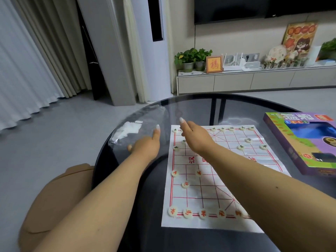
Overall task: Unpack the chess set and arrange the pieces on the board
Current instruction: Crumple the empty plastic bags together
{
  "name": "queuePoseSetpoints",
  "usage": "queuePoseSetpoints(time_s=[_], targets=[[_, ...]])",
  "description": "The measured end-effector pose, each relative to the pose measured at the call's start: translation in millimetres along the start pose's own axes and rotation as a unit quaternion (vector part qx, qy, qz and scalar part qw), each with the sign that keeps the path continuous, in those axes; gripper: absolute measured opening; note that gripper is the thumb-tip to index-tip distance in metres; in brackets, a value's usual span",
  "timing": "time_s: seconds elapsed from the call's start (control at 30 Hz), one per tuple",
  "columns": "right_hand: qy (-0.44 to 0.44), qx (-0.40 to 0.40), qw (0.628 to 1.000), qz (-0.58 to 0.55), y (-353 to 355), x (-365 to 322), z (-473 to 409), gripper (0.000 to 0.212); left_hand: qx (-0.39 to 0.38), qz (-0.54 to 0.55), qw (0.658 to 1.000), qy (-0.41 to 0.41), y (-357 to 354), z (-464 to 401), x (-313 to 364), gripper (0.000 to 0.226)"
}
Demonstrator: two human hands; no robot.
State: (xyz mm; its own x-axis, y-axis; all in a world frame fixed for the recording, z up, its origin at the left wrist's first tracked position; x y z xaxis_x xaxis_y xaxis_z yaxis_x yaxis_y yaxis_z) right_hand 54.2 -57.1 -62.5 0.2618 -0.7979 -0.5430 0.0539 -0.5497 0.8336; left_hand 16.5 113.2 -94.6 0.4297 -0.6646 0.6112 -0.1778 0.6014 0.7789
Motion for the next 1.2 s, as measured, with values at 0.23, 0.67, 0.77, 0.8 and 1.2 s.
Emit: queuePoseSetpoints(time_s=[0.23, 0.67, 0.77, 0.8, 1.2], targets=[[-0.175, -0.152, 0.894, -0.384, -48.3, -25.3, -14.5, 0.073, 0.188, 0.107, 0.943, -0.254, 44.8, 29.9, 16.3, 0.091], [-0.23, -0.143, 0.903, -0.333, -70.4, -40.4, -30.6, 0.025, 0.268, 0.201, 0.942, -0.016, 111.3, -31.6, -97.7, 0.027], [-0.233, -0.143, 0.915, -0.298, -72.2, -42.2, -32.8, 0.013, 0.176, 0.215, 0.959, 0.061, 97.0, -43.0, -115.8, 0.057], [-0.228, -0.141, 0.919, -0.29, -73.7, -42.9, -34.1, 0.015, 0.154, 0.225, 0.96, 0.063, 92.7, -45.0, -116.0, 0.062], [-0.2, -0.134, 0.912, -0.333, -74.1, -50.2, -29.8, 0.021, -0.035, 0.566, 0.804, 0.181, 74.7, -33.9, -116.9, 0.006]])
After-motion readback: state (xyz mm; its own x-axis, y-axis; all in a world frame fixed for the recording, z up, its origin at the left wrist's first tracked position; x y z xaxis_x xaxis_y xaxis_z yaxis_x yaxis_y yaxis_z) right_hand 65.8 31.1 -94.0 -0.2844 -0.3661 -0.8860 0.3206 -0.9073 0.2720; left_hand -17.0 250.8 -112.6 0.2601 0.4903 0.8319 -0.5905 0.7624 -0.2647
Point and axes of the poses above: each hand's wrist, its own z-axis away from the middle knuckle, its own y-axis out of the back of the hand, x = y × z, the point moved 9 cm from there along -z, towards the middle knuckle, and after that the axes turned 15 degrees about z, right-handed, at the moved point
